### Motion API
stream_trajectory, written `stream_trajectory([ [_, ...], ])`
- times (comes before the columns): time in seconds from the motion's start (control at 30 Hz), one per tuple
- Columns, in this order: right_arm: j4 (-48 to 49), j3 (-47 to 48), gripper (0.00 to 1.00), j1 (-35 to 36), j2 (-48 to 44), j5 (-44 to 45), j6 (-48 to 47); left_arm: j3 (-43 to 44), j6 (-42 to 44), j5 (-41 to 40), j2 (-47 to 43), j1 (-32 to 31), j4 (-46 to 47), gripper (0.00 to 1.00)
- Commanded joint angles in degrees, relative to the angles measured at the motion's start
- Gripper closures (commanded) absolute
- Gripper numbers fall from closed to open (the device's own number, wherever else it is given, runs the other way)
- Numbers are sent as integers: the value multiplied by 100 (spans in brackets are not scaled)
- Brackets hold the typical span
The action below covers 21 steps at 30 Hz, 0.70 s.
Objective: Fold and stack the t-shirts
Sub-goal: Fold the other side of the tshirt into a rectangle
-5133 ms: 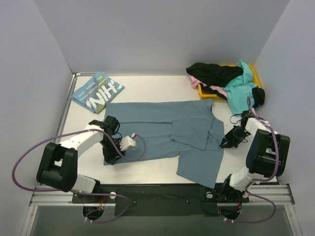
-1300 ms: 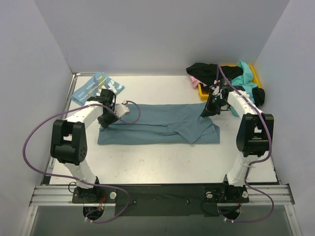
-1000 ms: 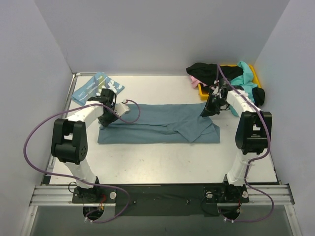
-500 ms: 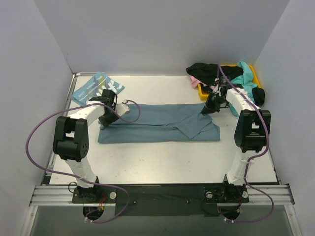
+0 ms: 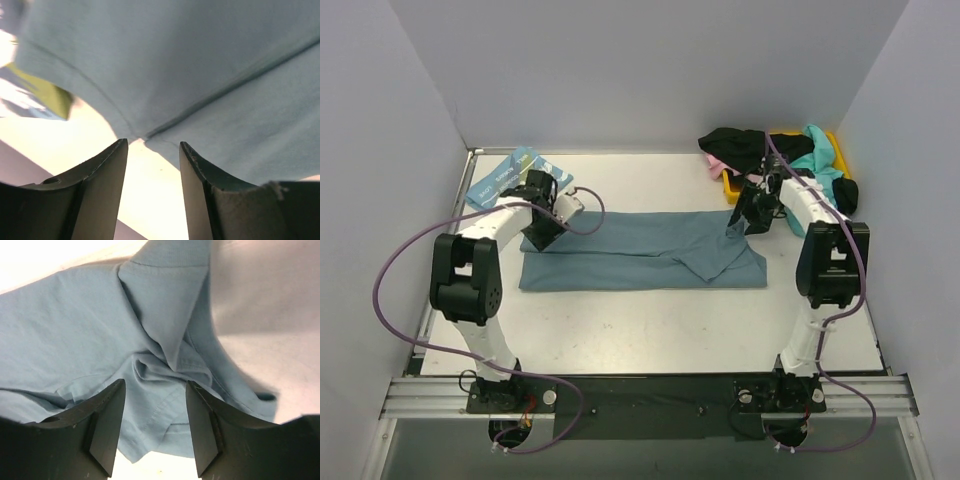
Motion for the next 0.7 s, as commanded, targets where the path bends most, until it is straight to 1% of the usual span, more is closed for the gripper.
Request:
stream_trajectory([
  [0.0,-457,-304,52,-312,-1012,674,315,657,-426,123,-485,143,-9,44],
  [0.07,-509,-804,52,-514,-1478,806,490,763,-444,193,-635,283,-149,46],
  [0.13,-554,-1392,51,-743,-1908,798,623,598,-147,412,-871,284,-377,53],
  [0.17,-571,-1605,51,-900,-2136,771,658,283,212,753,-1142,275,-544,54],
  [0.2,-563,-1972,51,-971,-2216,728,702,97,363,965,-1275,249,-598,55],
  [0.23,-562,-2133,50,-1102,-2365,701,729,-357,713,1228,-1581,240,-598,54],
  [0.27,-545,-2421,50,-1191,-2428,692,799,-544,855,1274,-1845,179,-598,54],
  [0.3,-510,-2555,49,-1209,-2524,675,825,-955,1144,1274,-1944,143,-598,52],
  [0.4,-256,-3152,48,-1227,-2656,552,1036,-1669,1436,1065,-2243,12,-300,43],
  [0.43,-29,-3267,47,-1236,-2648,490,1089,-1958,1489,994,-2243,-23,-73,41],
  [0.5,314,-3496,47,-1253,-2534,350,1317,-2302,1525,783,-2200,-129,270,40],
  [0.57,631,-3619,47,-1253,-2324,148,1422,-2452,1507,712,-2077,-164,525,39],
  [0.67,887,-3760,47,-1262,-2060,94,1564,-2567,1437,650,-1901,-208,843,39],
])
